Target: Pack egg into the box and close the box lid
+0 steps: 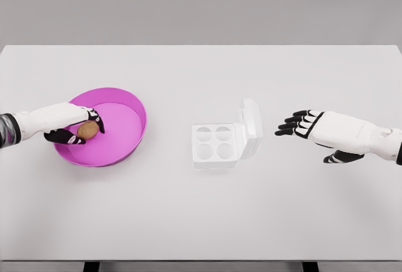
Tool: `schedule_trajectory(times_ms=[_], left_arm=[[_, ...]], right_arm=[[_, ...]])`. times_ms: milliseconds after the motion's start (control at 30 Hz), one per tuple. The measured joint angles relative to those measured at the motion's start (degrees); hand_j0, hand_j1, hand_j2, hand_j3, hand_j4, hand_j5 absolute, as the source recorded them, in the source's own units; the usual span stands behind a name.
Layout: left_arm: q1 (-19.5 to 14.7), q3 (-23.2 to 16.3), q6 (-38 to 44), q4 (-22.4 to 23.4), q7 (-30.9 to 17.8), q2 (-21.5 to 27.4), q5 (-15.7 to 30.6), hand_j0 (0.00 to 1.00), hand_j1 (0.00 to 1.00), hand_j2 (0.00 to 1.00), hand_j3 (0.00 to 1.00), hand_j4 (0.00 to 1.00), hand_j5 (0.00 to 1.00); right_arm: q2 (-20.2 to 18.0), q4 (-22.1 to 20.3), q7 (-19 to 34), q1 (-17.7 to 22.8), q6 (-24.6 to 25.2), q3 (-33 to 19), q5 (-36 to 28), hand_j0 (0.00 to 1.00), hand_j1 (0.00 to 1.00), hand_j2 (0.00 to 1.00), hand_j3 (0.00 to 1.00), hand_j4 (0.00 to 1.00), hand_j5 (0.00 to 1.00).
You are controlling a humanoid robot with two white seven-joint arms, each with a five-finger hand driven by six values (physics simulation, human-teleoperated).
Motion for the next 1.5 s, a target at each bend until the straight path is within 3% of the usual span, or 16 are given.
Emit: schedule_trajectory(times_ms=[533, 833, 1500], left_arm=[[-0.2, 1.0, -0.5, -1.6, 0.0, 0.0, 0.3, 0.40, 0.40, 0.40, 0.40, 0.40, 0.40], [-0.8, 1.4, -0.9, -4.7, 0.0, -0.4, 0.3, 0.39, 0.39, 0.39, 0.39, 0.39, 0.39], [-3.0, 1.0, -3.0, -9.0, 0.0, -8.1, 0.3, 0.38, 0.38, 0.38, 0.38, 0.38, 0.38]], right_arm=[[0.0, 0.0, 0.0, 0.0, 0.0, -0.1, 0.0, 1.00, 1.00, 1.00, 1.00, 1.00, 1.00], [0.0, 0.0, 0.0, 0.0, 0.0, -0.3, 0.0, 1.00, 1.00, 1.00, 1.00, 1.00, 1.00], [0.0, 0.0, 0.0, 0.0, 0.0, -0.4, 0.1, 1.00, 1.00, 1.00, 1.00, 1.00, 1.00]])
